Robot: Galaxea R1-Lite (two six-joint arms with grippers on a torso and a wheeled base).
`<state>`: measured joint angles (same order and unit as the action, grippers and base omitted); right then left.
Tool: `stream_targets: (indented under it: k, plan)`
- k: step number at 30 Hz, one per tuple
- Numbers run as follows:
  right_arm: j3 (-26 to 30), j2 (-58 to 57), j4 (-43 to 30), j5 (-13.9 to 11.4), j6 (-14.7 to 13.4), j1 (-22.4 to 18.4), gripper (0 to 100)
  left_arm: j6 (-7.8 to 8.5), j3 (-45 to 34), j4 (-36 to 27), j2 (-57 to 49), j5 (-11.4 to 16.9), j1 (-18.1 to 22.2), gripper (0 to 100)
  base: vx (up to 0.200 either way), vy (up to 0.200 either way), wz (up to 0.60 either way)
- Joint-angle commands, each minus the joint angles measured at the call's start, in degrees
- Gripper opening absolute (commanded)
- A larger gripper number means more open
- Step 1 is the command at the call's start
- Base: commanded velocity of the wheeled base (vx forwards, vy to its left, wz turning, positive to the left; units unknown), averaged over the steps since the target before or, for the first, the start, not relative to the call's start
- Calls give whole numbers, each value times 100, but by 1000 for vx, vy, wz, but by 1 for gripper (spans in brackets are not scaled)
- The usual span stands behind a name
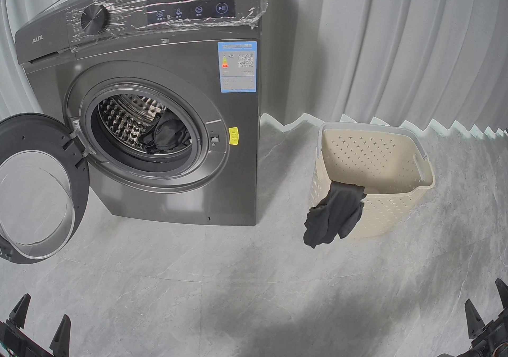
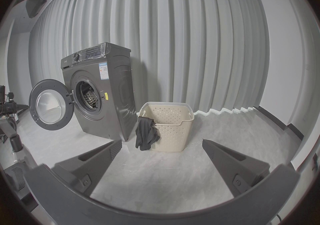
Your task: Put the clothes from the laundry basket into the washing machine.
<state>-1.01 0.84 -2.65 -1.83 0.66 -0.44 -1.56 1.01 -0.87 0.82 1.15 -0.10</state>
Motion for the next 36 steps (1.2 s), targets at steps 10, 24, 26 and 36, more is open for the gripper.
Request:
stream_targets:
  k: [10,24,26,36]
  plan:
    - [5,-58,1,-2,4,0,100,-46,-66,-1,-73,-27,1,100,0,-80,0]
    - [5,-58,1,-2,4,0,100,-37,-66,7,-73,-27,1,100,0,-143,0]
    - [5,-58,1,-2,4,0,100,-55,-66,7,-73,-27,1,100,0,-200,0]
    - [5,-58,1,-2,4,0,100,-46,-66,7,-73,-27,1,100,20,0,0]
